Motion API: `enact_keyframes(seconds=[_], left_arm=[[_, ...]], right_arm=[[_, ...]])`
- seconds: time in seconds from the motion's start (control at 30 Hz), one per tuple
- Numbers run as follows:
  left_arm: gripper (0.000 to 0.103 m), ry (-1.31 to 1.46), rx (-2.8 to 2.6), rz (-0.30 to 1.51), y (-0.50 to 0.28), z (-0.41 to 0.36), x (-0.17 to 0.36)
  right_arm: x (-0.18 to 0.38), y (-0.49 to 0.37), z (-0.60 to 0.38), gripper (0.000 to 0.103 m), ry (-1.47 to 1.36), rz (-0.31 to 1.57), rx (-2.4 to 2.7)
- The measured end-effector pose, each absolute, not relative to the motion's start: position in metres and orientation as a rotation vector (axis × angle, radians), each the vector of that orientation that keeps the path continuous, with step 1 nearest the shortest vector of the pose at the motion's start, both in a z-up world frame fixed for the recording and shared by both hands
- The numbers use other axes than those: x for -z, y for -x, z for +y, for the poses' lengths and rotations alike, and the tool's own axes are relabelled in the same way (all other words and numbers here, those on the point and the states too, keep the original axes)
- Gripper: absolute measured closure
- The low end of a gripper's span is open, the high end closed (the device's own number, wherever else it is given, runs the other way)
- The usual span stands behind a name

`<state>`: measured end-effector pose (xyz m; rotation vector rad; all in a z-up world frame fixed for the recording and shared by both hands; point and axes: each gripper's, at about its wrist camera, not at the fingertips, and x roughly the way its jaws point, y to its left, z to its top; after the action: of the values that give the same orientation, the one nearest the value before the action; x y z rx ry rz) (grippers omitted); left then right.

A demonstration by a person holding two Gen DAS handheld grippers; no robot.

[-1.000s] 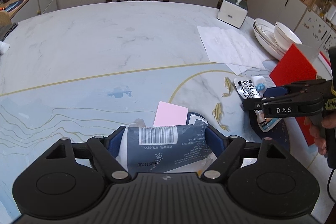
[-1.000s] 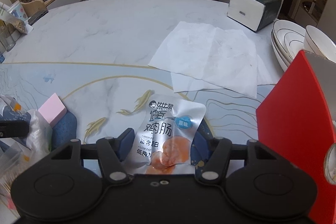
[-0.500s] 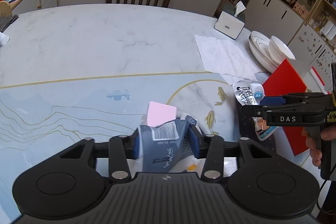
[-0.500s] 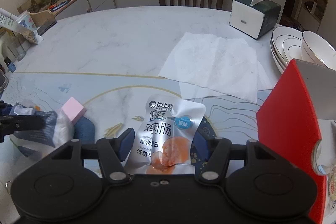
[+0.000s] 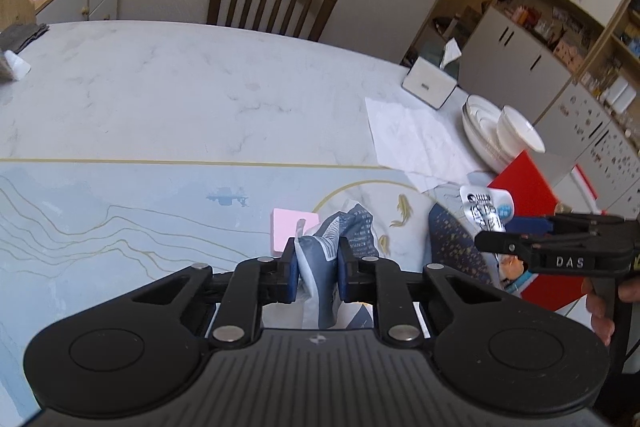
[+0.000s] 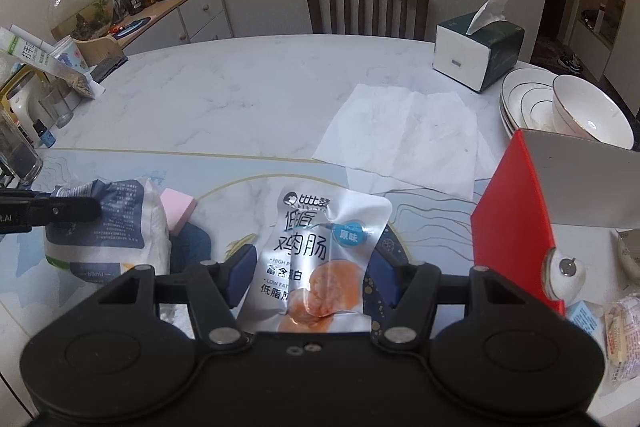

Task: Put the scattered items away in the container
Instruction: 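Grasp the dark blue packaged bag with the left tool while the right tool grasps the white sausage snack bag, then carry the blue bag and sausage bag with both tools over the shoebox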

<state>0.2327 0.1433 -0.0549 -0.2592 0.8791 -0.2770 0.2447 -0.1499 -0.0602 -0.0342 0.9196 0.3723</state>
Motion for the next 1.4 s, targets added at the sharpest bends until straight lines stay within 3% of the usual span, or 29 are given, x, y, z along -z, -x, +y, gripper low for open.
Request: enact_keyframes(seconds=[0.83, 1.4], left_arm=[[0.086, 0.301, 0.333, 0.757, -0.186, 0.135, -0.008], [0.086, 0.25, 0.395, 0.741, -0.18, 0.076, -0.022]], right_arm=[[-0.003, -0.197, -0.2, 0.042, -0.007, 0.831, -0.371], [-0.011, -0.179, -0.263, 0.042, -0.029, 0.807, -0.307]])
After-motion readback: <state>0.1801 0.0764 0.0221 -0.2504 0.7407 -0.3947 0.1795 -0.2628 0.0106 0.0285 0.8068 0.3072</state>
